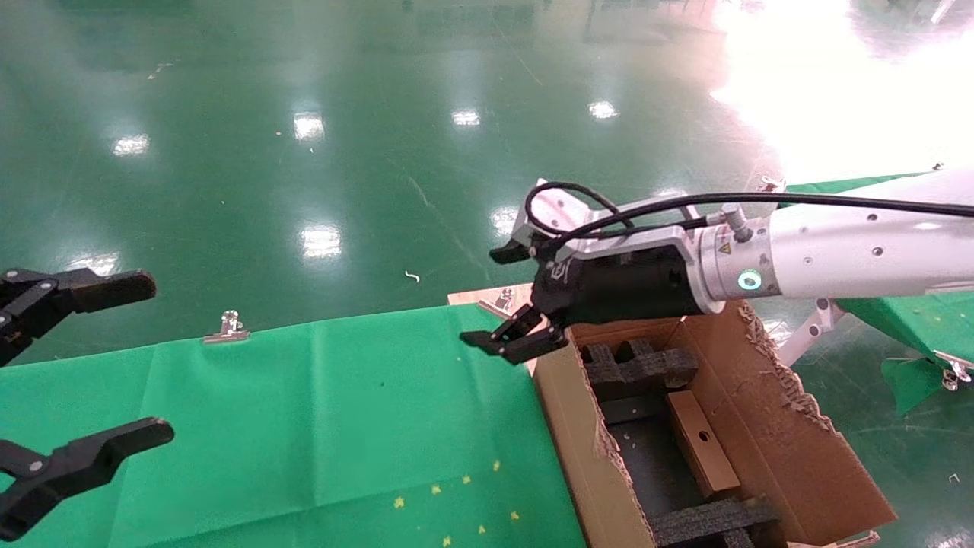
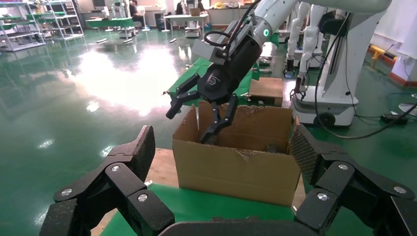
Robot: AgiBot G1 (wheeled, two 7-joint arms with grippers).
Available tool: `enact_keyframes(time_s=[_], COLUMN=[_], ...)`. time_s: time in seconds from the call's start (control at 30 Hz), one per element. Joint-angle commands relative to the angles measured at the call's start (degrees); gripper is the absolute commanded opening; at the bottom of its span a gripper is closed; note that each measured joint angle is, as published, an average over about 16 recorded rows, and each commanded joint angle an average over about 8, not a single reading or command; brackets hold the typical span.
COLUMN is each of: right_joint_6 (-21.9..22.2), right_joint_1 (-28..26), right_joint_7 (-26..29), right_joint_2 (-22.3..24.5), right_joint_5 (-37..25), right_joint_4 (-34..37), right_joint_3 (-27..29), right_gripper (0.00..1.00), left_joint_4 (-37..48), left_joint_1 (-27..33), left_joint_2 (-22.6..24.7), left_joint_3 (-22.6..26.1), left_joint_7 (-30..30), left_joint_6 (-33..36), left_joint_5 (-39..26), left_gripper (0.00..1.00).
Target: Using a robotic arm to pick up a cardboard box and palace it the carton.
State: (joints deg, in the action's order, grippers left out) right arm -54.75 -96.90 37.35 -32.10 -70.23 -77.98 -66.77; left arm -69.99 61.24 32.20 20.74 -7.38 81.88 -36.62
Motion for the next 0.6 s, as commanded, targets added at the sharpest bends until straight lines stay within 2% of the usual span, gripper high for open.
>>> enact_keyframes(time_s=[0.03, 0.6], right_joint_6=[-1.11, -11.09], right_joint_1=[1.27, 12.67], right_joint_7=[-0.96, -9.54], right_joint_2=[-0.11, -1.05], right_joint_5=[1.02, 10.17], right_joint_4=[0.16, 1.58], right_joint_3=[1.83, 18.19], right_gripper=[1.0, 1.0], left_joint_4=[0.0, 0.0], left_joint_1=[0.0, 0.0], left_joint_2=[0.0, 0.0], left_joint_3=[0.0, 0.0], left_joint_7=[0.0, 0.0], left_joint_6=[0.0, 0.0], left_joint_5=[0.0, 0.0], left_gripper=[1.0, 1.0])
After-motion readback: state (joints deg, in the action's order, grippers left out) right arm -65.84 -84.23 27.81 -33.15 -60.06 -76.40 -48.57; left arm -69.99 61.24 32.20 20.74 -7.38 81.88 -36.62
